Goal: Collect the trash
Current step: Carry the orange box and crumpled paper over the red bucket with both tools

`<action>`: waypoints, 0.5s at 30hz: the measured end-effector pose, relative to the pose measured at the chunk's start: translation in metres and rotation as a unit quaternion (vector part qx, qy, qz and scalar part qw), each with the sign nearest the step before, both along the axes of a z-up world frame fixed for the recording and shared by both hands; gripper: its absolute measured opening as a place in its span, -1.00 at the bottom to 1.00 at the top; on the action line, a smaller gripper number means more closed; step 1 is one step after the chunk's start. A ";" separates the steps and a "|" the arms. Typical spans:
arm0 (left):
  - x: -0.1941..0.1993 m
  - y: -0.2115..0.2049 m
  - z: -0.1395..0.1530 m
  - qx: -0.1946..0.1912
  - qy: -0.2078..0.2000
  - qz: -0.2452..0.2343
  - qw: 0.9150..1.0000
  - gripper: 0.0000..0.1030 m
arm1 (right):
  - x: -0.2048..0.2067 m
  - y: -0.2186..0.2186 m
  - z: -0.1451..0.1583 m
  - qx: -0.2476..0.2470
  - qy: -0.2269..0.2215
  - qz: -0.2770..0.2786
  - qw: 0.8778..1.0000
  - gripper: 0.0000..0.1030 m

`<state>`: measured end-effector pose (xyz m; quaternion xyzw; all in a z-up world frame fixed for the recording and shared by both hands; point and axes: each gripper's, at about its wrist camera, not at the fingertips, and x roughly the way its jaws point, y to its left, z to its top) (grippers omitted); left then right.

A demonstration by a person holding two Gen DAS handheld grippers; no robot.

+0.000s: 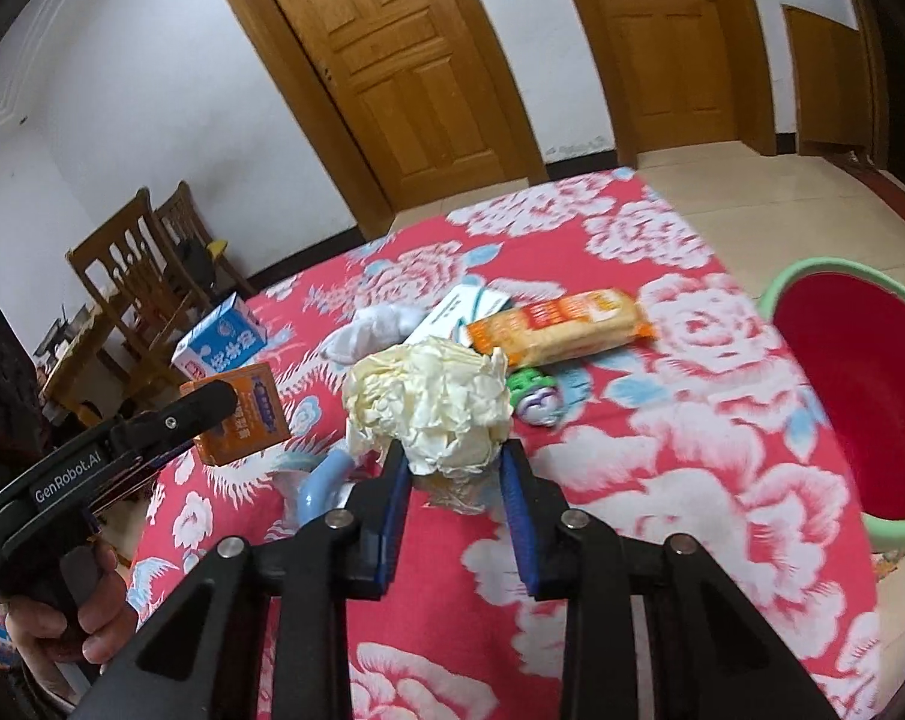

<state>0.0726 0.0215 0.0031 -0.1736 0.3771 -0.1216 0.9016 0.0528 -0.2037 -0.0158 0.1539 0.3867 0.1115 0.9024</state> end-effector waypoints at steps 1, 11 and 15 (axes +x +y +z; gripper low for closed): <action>0.000 -0.003 0.002 -0.003 -0.001 -0.003 1.000 -0.06 | -0.002 -0.004 0.002 0.001 -0.003 -0.003 1.000 -0.37; 0.004 -0.042 0.011 -0.008 0.001 -0.045 0.999 -0.06 | -0.023 -0.050 0.014 0.010 -0.023 -0.057 0.998 -0.37; 0.007 -0.064 0.013 -0.004 0.005 -0.064 0.998 -0.06 | -0.029 -0.070 0.016 0.008 -0.026 -0.080 0.996 -0.36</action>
